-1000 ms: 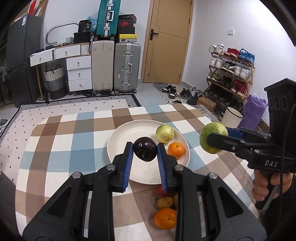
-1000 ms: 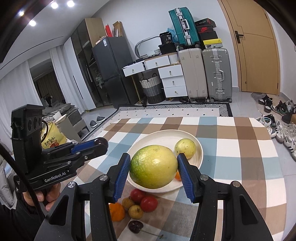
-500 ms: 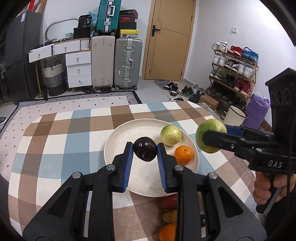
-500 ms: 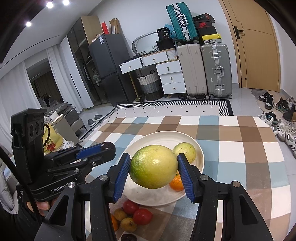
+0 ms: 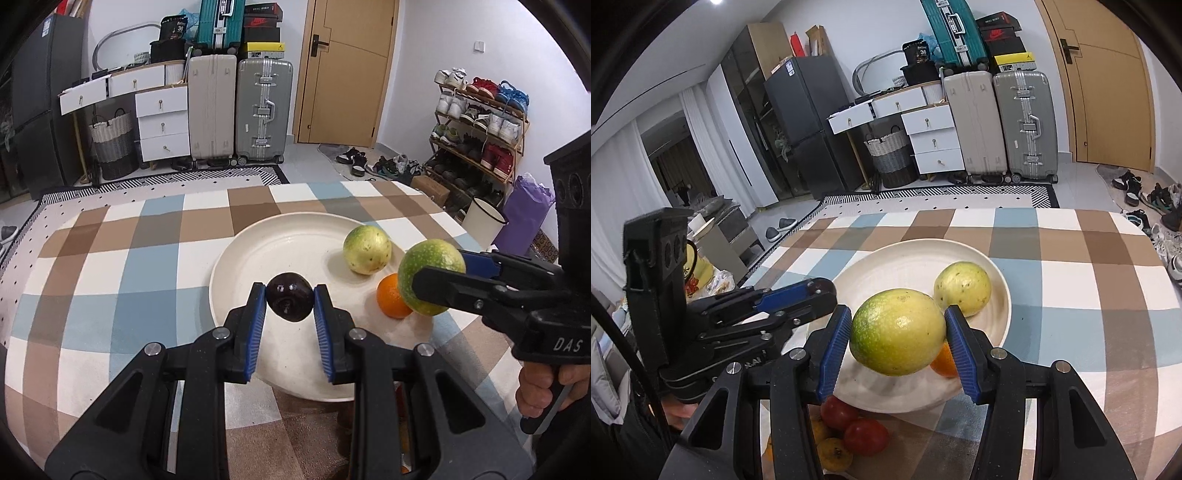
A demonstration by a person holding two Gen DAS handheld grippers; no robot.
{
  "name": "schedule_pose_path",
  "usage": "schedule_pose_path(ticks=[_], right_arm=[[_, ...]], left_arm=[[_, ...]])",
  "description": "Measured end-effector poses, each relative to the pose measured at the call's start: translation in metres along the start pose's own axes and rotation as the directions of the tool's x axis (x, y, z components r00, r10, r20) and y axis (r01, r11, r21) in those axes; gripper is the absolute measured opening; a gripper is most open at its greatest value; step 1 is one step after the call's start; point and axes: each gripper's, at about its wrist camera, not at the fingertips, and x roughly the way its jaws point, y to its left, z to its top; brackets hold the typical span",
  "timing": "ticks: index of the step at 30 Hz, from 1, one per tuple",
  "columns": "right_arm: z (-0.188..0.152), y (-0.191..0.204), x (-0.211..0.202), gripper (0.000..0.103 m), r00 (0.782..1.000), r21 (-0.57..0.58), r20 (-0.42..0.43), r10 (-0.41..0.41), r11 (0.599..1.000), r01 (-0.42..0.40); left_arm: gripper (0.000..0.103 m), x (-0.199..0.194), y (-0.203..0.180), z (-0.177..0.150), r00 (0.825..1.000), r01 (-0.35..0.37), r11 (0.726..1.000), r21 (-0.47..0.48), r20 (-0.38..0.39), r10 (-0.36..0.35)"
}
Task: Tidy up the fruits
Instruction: 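Carry the plum and green pomelo over the cream plate with both tools, then release the plum and green pomelo onto the plate and withdraw both tools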
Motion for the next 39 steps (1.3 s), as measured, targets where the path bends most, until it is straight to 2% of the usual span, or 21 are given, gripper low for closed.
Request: schedule_pose_path(ticks=[8,18,27,29,32,34,35,36,37,38,39], right_arm=[[-0.005,-0.002,0.013,0.053,1.000,0.008,-0.020,-0.006,1.000,0.006],[-0.010,0.000,0.025,0.053,0.999,0.011,-0.045,-0.022,1.000,0.023],[-0.010,-0.001,0.029,0.053,0.999,0.001,-0.025,-0.042,0.999,0.042],[-0.008,0.000,0.022,0.053,1.000,-0.001,0.007,-0.025,1.000,0.025],[-0.005,0.002,0.011,0.055,0.998,-0.019,0.038,-0.059,0.998,0.060],[-0.003,0.001,0.002,0.072,0.995,-0.021,0.053,-0.081,0.996,0.082],[-0.003,0.000,-0.002,0.077,0.994,-0.019,0.063,-0.088,0.996,0.090],[-0.003,-0.001,-0.006,0.085,0.993,-0.021,0.069,-0.092,0.995,0.094],[-0.002,-0.001,-0.011,0.088,0.993,-0.024,0.067,-0.099,0.995,0.101],[-0.002,-0.002,-0.013,0.089,0.993,-0.024,0.061,-0.103,0.994,0.105],[-0.002,-0.002,-0.017,0.094,0.992,-0.024,0.058,-0.108,0.994,0.110]], left_arm=[[0.023,0.018,0.004,-0.006,1.000,-0.007,1.000,0.001,-0.028,0.007],[0.023,0.022,0.001,-0.009,0.999,-0.020,1.000,0.016,-0.035,0.021],[0.023,0.022,0.002,-0.010,0.999,-0.019,1.000,0.008,-0.047,0.019],[0.023,0.022,0.005,-0.009,0.998,-0.014,1.000,-0.005,-0.053,0.014],[0.024,0.019,0.008,-0.008,0.998,-0.012,1.000,-0.022,-0.057,0.010],[0.029,0.015,0.010,-0.007,0.998,-0.019,0.999,-0.028,-0.065,0.017],[0.039,0.011,0.010,-0.006,0.997,-0.018,0.999,-0.028,-0.070,0.016],[0.052,0.007,0.010,-0.006,0.998,-0.020,0.999,-0.026,-0.066,0.018],[0.060,0.000,0.010,-0.007,0.998,-0.032,0.999,-0.023,-0.053,0.031],[0.078,-0.006,0.010,-0.007,0.999,-0.036,0.999,-0.021,-0.039,0.035],[0.091,-0.013,0.010,-0.008,0.999,-0.040,0.999,-0.018,-0.022,0.039]])
